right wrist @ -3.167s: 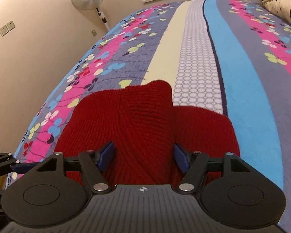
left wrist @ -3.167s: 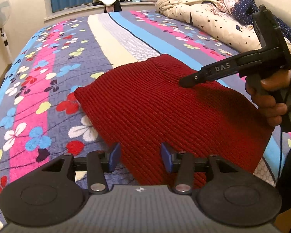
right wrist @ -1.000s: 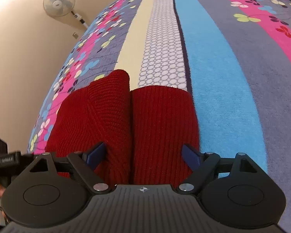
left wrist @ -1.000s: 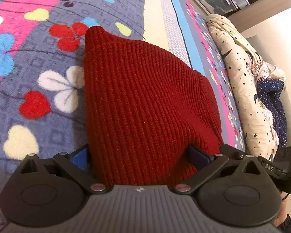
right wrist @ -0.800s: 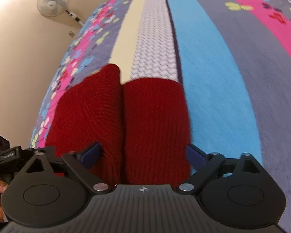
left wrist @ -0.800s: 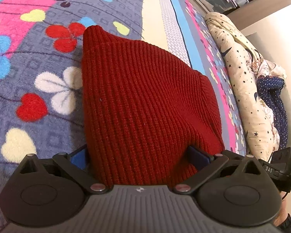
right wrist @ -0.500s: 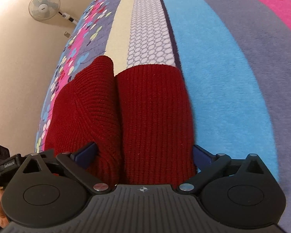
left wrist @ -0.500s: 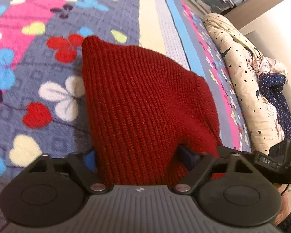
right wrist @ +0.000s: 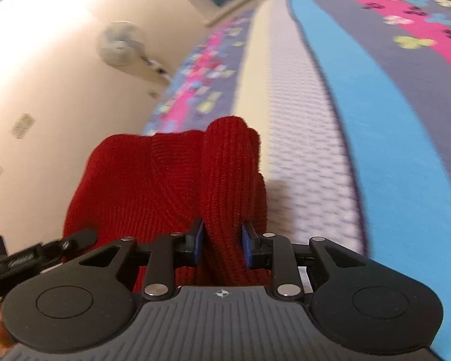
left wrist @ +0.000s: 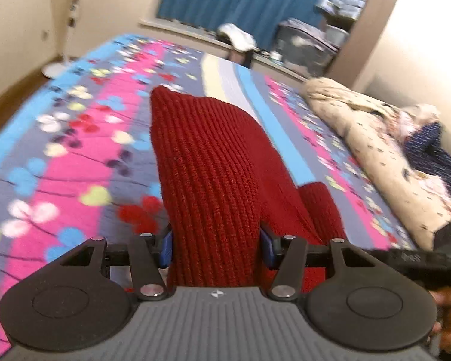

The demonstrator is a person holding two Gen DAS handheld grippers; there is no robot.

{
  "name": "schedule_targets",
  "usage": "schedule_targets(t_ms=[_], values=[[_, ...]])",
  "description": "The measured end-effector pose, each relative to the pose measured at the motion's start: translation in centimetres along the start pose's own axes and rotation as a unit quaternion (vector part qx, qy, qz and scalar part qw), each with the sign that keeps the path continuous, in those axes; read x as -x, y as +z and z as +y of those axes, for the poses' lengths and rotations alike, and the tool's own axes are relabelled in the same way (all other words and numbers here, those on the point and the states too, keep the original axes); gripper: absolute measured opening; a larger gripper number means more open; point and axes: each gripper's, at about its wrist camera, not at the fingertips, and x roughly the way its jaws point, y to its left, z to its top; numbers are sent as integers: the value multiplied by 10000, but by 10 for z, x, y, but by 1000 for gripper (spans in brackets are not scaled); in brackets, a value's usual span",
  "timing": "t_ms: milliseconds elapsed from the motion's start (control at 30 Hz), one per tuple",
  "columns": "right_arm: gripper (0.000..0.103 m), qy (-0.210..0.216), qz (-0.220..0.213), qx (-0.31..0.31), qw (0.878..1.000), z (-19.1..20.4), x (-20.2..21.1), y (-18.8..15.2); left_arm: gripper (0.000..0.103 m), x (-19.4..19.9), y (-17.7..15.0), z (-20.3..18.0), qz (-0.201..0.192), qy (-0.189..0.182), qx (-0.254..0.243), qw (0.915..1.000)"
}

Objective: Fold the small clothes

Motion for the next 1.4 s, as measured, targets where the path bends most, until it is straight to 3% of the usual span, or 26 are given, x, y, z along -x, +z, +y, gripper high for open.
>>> schedule_targets(t_ms=[133, 233, 333, 433, 500, 567, 700, 767, 833, 867, 1033, 1200, 1267, 1300, 1400], values=[[22, -277, 346, 246, 9987, 5, -24, -3, 64, -15, -2, 22, 526, 726, 403, 9952], [24, -612, 483, 436, 9960, 6, -33, -5, 61, -1, 0, 23, 185, 1191, 109, 9927], [26, -706, 503, 352, 9956, 4, -34, -7, 61, 21, 0, 16, -24, 820, -107, 9966], [30, -839, 503, 269, 9948, 0, -32, -7, 62, 28, -14, 0, 306, 287, -673, 9969], [31, -901, 464, 314, 9944, 0, -27, -10, 63, 11, -33, -14, 925, 421, -1270, 9867], [33, -997, 389, 441, 9933, 3, -24, -12, 66, 2, -46, -23, 1058, 795, -1640, 9775], [41, -1194, 231, 434, 9916, 8, -10, -18, 67, 26, -48, -33, 527, 946, -1640, 9805], [42, -1297, 35, 636, 9895, 17, 6, -22, 73, 42, -49, -38, 203, 1128, -1700, 9788], [45, -1399, -199, 1060, 9843, 30, 23, -28, 87, 66, -52, -46, -80, 1244, -1703, 9775], [48, -1438, -319, 1284, 9807, 37, 32, -31, 89, 76, -56, -51, -183, 1335, -1697, 9762], [80, -1571, -933, 1911, 9644, 71, 81, -60, 89, 120, -84, -65, -302, 1732, -1655, 9704], [83, -1399, -1275, 2014, 9611, 96, 121, -96, 90, 151, -118, -79, -485, 1644, -1422, 9749], [86, -1430, -1348, 2027, 9593, 105, 130, -111, 94, 160, -130, -85, -593, 1675, -1372, 9745], [89, -1446, -1371, 2035, 9586, 109, 135, -118, 103, 165, -137, -89, -667, 1698, -1317, 9744], [91, -1518, -1389, 2071, 9565, 119, 141, -138, 103, 171, -152, -97, -811, 1747, -1315, 9724]])
